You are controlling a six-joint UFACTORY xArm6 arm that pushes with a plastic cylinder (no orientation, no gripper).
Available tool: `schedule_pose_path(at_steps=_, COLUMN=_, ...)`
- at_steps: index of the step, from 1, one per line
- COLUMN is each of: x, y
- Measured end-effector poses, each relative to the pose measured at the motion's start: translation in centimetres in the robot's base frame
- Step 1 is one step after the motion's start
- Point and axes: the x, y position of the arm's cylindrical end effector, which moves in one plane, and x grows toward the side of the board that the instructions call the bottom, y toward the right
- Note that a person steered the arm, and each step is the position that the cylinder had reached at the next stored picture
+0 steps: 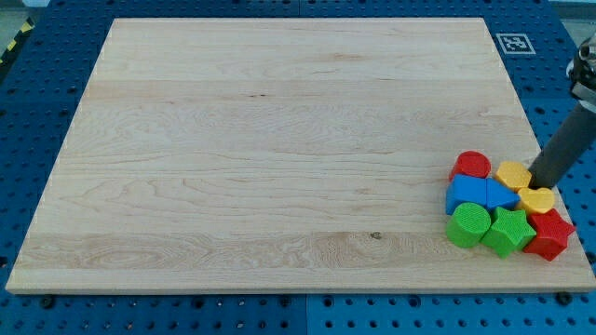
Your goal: Push the blue cube to the top left of the green circle
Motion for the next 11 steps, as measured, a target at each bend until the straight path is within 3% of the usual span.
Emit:
schedule_pose_path(at_steps=1, x=1.6, y=0.0)
schedule_pose_path(at_steps=3, x=0.1, y=5.0)
schedule_pose_path(at_steps=5, x=10.0, y=5.9)
schedule_pose_path(at_steps=6, x=10.2, y=2.5)
schedule_pose_path(at_steps=7, x=9.5, y=-2.8)
schedule_pose_path(at_steps=11, x=-0.3, y=-5.0)
